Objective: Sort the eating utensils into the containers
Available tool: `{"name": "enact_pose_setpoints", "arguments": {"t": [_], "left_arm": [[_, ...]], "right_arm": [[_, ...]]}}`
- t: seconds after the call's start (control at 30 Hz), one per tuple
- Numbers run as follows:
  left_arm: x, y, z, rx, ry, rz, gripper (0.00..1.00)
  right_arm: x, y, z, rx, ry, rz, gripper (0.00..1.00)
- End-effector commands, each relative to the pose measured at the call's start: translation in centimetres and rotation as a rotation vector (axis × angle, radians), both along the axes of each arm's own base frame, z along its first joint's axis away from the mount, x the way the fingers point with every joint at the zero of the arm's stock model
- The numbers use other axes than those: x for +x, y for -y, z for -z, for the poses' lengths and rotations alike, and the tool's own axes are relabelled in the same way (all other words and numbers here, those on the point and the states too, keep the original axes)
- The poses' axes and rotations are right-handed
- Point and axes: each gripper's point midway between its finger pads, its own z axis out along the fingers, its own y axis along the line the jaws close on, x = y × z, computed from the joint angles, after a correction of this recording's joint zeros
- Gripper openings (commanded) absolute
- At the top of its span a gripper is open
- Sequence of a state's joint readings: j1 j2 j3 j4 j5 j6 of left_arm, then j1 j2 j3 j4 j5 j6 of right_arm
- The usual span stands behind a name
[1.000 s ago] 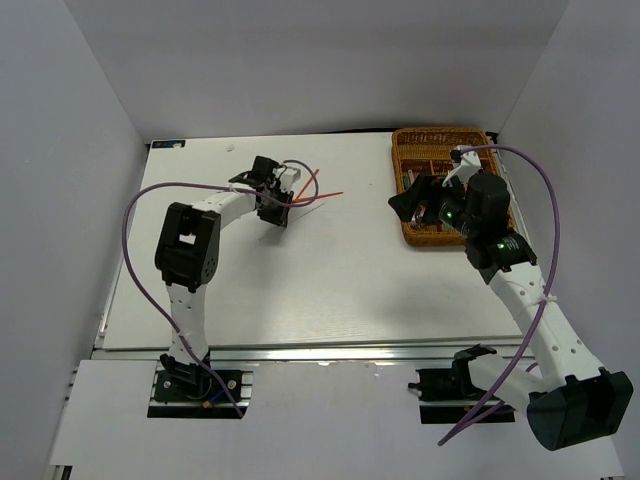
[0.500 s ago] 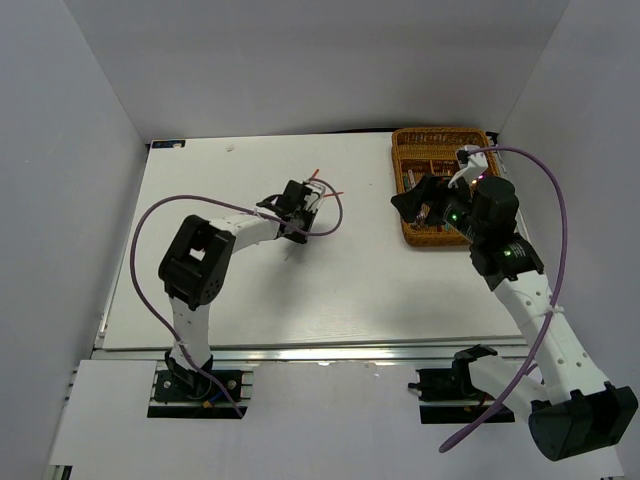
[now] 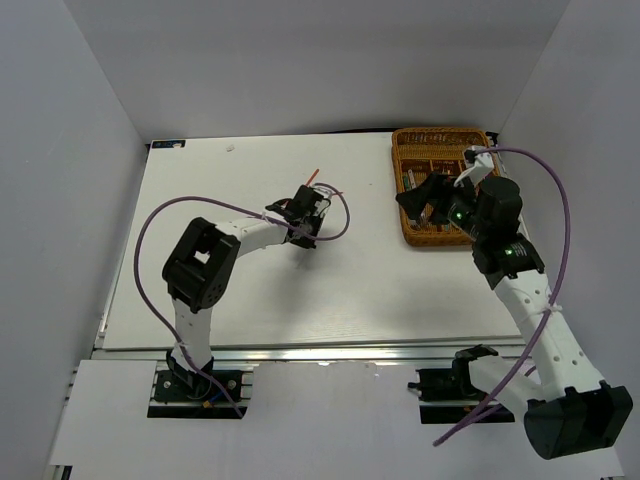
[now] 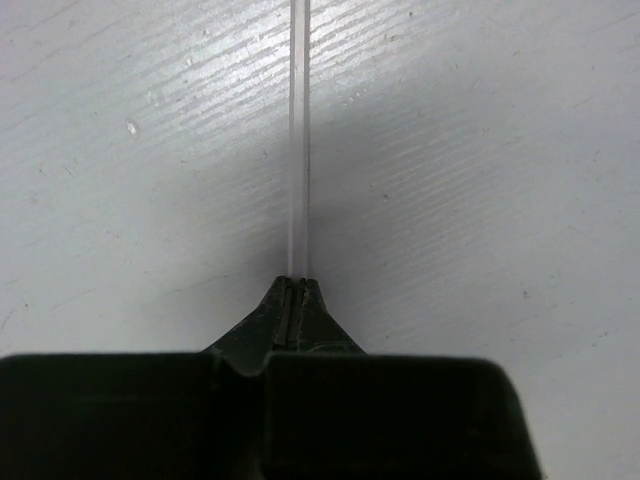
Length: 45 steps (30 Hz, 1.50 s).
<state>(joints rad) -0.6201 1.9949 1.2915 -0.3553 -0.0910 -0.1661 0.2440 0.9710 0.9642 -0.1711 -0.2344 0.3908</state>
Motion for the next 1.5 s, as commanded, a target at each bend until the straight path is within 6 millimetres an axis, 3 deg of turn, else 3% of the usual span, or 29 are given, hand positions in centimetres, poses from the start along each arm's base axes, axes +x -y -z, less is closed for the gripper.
{"name": "enact_pose_setpoints", "arguments": {"t": [0.0, 0.07, 0.1, 0.13, 0.2, 0.33, 0.43, 0.53, 0.83, 1.07, 1.47], "left_arm": [[-10.3, -4.8, 6.5, 0.192, -0.394, -0.015, 0.0], [-9.1, -4.1, 5.1, 0.154, -0.336, -0.051, 0.0], [-8.0, -2.9, 3.5, 0.088, -0.273, -0.053, 0.0], [-7.8, -1.9, 2.8, 0.043, -0.249, -0.052, 0.0], [-7.8, 1.0, 0.5, -0.11, -0.208, 0.006, 0.0], [-9.0, 4.4, -1.8, -0.262, -0.167, 0.068, 0.0], [-9.7, 5.7, -2.4, -0.286, -0.159, 0.102, 0.0], [-10.0, 6.6, -3.1, -0.315, -0.146, 0.113, 0.0], [-9.7, 9.0, -6.4, -0.413, -0.08, 0.133, 0.0], [-9.5, 9.3, -7.3, -0.407, -0.062, 0.132, 0.0], [-9.8, 11.8, -11.9, -0.522, -0.007, 0.181, 0.0]], "right_arm": [[1.1, 1.4, 2.8, 0.12, -0.103, 0.043, 0.89], [2.1, 2.2, 4.0, 0.224, -0.128, 0.047, 0.89], [2.1, 2.4, 6.4, 0.259, -0.197, 0.086, 0.89], [2.5, 2.3, 6.9, 0.282, -0.193, 0.088, 0.89], [2.0, 1.1, 9.9, 0.362, -0.279, 0.071, 0.89], [2.0, -1.1, 11.8, 0.407, -0.321, 0.046, 0.88], [2.0, -2.9, 11.9, 0.408, -0.316, 0.025, 0.88], [2.2, -3.7, 12.7, 0.411, -0.347, 0.052, 0.88], [2.5, -3.6, 17.2, 0.39, -0.475, 0.158, 0.88], [2.0, -5.0, 17.9, 0.383, -0.489, 0.113, 0.88], [1.2, -8.1, 20.1, 0.407, -0.579, 0.082, 0.88]]}}
